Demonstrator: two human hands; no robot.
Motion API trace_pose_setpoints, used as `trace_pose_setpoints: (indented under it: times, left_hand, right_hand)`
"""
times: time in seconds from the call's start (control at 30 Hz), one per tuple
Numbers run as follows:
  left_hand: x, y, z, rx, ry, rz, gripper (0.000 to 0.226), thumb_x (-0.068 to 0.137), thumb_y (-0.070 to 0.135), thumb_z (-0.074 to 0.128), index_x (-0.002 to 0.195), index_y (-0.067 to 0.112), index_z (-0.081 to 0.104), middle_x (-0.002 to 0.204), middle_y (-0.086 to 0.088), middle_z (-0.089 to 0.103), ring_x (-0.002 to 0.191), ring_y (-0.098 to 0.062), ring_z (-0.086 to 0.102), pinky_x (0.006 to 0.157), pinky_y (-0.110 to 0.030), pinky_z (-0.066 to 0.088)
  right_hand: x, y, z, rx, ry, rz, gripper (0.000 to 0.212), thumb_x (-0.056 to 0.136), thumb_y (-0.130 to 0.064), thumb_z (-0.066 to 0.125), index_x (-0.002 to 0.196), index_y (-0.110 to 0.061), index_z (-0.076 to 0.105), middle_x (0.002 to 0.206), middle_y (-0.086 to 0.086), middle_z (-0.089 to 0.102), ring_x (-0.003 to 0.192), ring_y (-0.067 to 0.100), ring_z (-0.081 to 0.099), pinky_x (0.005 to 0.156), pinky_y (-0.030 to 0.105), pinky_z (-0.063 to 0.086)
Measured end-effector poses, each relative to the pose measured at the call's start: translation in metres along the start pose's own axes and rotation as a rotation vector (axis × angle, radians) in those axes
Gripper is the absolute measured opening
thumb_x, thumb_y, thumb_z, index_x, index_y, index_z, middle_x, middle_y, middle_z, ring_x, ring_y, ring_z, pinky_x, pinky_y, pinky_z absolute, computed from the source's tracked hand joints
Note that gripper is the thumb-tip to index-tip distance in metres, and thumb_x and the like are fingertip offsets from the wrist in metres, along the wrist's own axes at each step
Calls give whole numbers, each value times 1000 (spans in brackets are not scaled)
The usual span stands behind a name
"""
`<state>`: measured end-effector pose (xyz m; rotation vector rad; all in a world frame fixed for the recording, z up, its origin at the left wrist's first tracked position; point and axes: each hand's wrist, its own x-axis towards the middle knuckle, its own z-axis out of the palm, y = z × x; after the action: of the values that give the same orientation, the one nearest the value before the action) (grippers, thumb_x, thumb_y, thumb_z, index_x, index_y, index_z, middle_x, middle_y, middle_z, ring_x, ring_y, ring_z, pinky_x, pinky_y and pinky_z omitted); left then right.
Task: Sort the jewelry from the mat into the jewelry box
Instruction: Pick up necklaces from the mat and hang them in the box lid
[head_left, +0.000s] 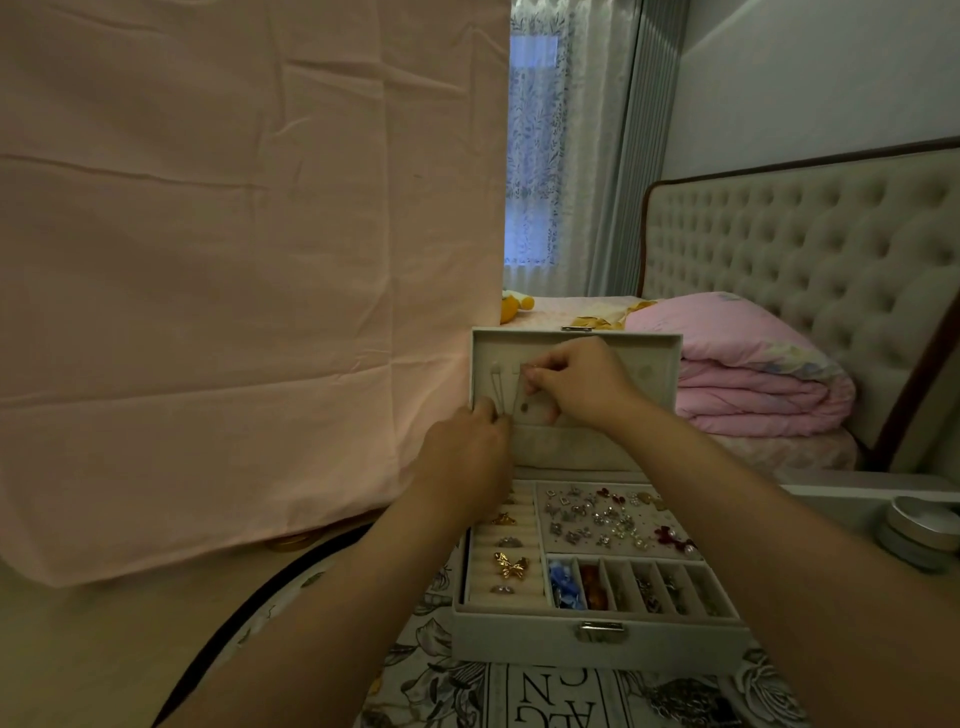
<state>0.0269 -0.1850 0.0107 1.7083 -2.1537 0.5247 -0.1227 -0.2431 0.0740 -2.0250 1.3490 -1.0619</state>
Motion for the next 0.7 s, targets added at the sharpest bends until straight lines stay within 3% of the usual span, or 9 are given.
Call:
trace_pose_setpoints:
  times: [0.13,0.27,0.43,0.6,0.7]
  left_hand:
    - [0,0,0,28,-22,-11,37,90,27,57,125,16,50,120,-4,50,99,-22,55,65,-31,37]
    - [3,-3,-5,-1,-85,1,39,90,23,57,127,15,50,121,-5,47,99,-23,54,68,-32,35]
    - [3,-8,-10,-34,-74,7,36,93,20,54,129,16,51,117,-2,51,93,-22,57,66,-31,36]
    - [3,-11,-14,-68,-82,-12,31,97,25,49,126,16,54,116,-2,54,95,-23,60,66,-33,41]
    - [1,-12,-16,-169,-124,-39,33,97,31,48,126,17,56,117,-3,56,98,-23,60,75,-36,49]
  right_hand:
    - [-2,6,8,-26,-54,-23,11,94,-13,67,100,-16,76,87,-2,75,50,16,67,63,31,61]
    - [-7,10,16,-109,-69,-74,13,96,-13,65,100,-18,76,91,-1,72,51,12,65,58,29,59]
    - [-11,10,22,-364,-117,-213,17,94,-16,65,105,-24,76,103,-3,73,90,12,65,86,37,57]
    - [-22,9,22,-530,-115,-232,20,93,-22,65,108,-30,75,106,-4,73,94,16,66,84,39,57]
    - [-27,6,23,-566,-243,-165,26,92,-27,63,116,-31,71,110,-2,71,97,19,65,85,41,56]
